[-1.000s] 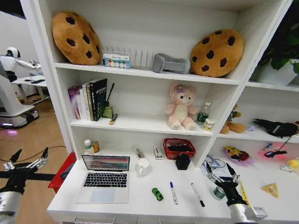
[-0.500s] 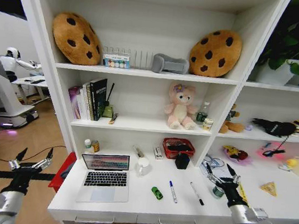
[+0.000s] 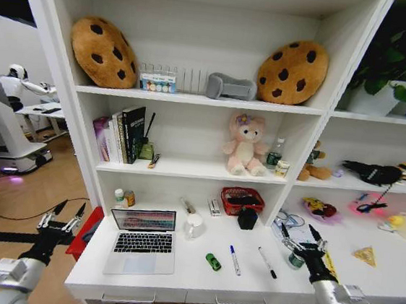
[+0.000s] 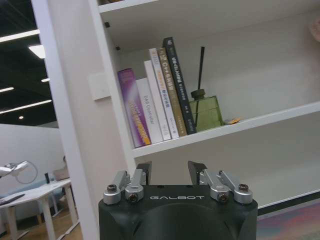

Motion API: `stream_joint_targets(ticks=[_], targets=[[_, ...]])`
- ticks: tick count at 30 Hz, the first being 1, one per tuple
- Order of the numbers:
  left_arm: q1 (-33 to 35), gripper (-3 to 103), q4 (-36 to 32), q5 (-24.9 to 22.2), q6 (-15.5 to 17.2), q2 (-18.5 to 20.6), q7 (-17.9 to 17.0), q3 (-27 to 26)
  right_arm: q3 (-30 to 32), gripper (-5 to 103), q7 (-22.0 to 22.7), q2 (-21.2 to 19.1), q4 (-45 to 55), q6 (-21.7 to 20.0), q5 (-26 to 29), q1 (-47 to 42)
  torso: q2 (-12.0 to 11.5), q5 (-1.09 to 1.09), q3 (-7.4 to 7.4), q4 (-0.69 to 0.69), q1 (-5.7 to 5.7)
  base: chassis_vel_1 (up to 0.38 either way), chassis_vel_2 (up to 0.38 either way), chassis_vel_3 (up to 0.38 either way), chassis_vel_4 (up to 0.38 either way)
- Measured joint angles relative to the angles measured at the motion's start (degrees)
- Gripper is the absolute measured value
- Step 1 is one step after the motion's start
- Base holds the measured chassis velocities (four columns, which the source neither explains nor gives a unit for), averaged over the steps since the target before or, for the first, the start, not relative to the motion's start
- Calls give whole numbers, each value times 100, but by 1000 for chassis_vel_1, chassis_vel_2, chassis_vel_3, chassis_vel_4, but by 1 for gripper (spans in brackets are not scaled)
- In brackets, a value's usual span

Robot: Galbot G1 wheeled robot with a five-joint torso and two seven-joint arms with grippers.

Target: Organize the objects on the table.

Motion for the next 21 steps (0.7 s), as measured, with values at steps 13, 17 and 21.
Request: stream_joint_targets(ticks=[13, 17, 21], targets=[[-245, 1, 88, 62, 40, 1279, 24, 559, 57, 100, 1, 100, 0, 72, -9, -132, -1, 1, 0, 0, 1, 0, 0, 0, 0], [-428, 0, 156, -46, 36, 1724, 28, 762, 90, 100, 3, 97, 50, 72, -10, -161, -1, 0, 0, 0, 1, 0, 0, 0, 0], [-677, 0, 223, -107, 59, 1991, 17, 1012, 107, 100, 9, 93, 72, 67, -9, -165, -1, 0, 0, 0, 1, 0, 0, 0, 0]])
